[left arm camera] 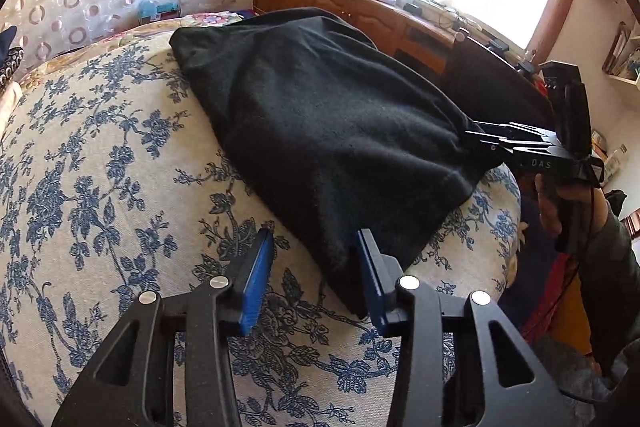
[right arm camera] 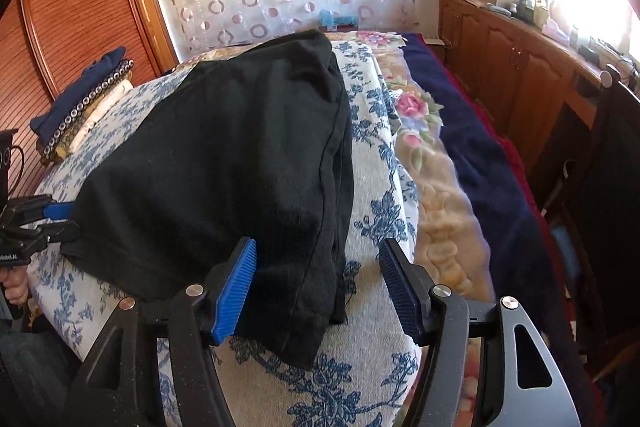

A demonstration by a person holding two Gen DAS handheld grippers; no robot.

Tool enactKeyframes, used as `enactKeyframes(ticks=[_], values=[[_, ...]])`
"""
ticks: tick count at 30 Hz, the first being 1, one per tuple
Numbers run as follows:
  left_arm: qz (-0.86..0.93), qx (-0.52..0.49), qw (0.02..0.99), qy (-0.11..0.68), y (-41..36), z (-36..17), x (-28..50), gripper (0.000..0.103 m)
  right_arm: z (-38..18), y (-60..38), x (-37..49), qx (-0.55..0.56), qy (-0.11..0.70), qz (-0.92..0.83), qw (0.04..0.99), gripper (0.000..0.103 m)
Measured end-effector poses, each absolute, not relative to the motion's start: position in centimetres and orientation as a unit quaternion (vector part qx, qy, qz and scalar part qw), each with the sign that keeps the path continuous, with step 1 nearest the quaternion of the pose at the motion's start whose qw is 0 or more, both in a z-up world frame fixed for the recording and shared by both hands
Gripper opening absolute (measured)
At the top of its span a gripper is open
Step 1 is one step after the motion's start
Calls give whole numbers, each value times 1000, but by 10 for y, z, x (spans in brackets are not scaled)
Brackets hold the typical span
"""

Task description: Fold small clothes

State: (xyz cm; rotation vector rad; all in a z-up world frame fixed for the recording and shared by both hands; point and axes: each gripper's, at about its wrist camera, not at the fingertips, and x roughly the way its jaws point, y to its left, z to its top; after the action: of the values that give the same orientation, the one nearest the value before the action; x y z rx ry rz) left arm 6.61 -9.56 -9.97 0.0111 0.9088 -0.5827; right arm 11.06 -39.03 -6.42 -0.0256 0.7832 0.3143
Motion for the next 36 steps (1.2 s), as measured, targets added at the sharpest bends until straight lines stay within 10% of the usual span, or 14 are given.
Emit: enactKeyframes(ticks=[4, 6, 8, 21, 36], values=[[-285, 6, 855, 434, -98, -102, 65, 34, -67, -382, 107, -37, 378, 163, 911, 63], [-297, -1, 849, 436, -99, -102, 66, 17, -67, -377, 103, -50, 377, 172, 909, 48], [-301, -6, 852, 427, -100, -99, 65, 8, -68, -375, 102, -56, 378, 188, 905, 11], [-278, -51, 905, 319, -72, -7, 142, 5, 30, -383, 174, -24, 271, 240, 932, 7], [-202, -60, 907, 365, -55, -39, 287, 5, 18, -330, 339, -21, 319, 216, 923, 7]])
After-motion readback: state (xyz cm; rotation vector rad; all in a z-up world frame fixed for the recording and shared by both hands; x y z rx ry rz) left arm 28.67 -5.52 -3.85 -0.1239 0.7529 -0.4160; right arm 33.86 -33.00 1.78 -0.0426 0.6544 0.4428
